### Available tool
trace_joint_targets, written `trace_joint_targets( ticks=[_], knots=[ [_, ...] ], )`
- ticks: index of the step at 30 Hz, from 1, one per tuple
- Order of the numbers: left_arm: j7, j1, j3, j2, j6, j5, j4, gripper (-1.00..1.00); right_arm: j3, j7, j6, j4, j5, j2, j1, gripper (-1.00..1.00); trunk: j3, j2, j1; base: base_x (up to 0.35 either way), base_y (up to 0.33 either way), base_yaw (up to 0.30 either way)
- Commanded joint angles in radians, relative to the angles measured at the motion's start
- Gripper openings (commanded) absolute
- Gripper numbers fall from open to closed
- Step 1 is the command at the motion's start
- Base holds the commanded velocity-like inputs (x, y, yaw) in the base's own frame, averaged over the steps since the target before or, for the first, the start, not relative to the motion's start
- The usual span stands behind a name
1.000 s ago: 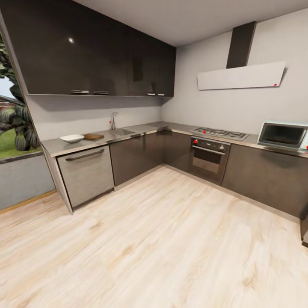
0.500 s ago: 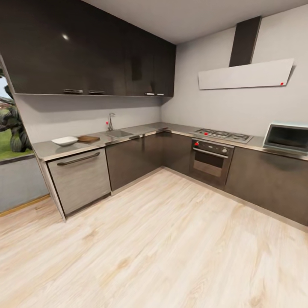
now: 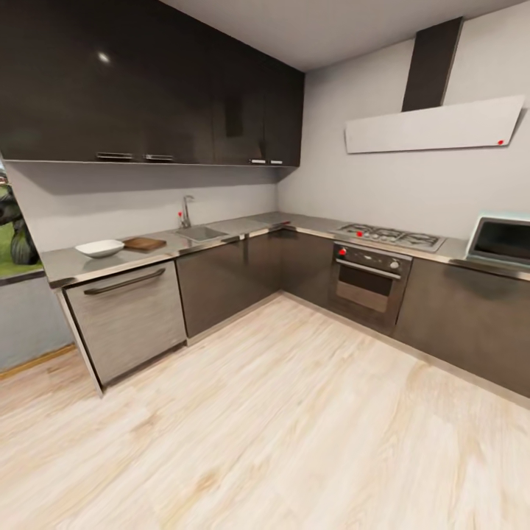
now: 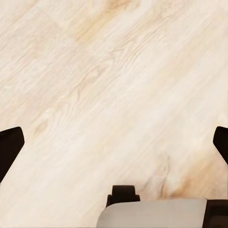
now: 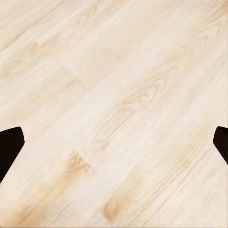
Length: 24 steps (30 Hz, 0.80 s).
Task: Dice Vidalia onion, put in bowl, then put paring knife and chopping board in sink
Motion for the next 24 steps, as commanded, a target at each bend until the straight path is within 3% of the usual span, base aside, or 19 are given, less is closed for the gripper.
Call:
trace_joint_targets(
  ticks=[1, 13, 24],
  knots=[
    [-0.001, 0.0, 0.001, 0.0, -0.002, 0.0, 0.0, 1.0, 0.0, -0.003, -0.002, 0.0, 0.001, 0.0, 0.0, 1.0, -0.001, 0.0, 0.001, 0.317, 0.0, 0.0],
    [0.0, 0.0, 0.001, -0.001, -0.002, -0.001, 0.009, 1.0, 0.0, -0.003, -0.002, 0.0, 0.001, 0.0, 0.0, 1.0, -0.001, 0.0, 0.001, 0.317, -0.077, 0.032],
    [0.0, 0.0, 0.0, -0.003, -0.002, -0.001, 0.009, 1.0, 0.0, -0.003, -0.002, 0.0, 0.001, 0.0, 0.0, 1.0, -0.001, 0.0, 0.001, 0.317, -0.134, 0.202]
  ],
)
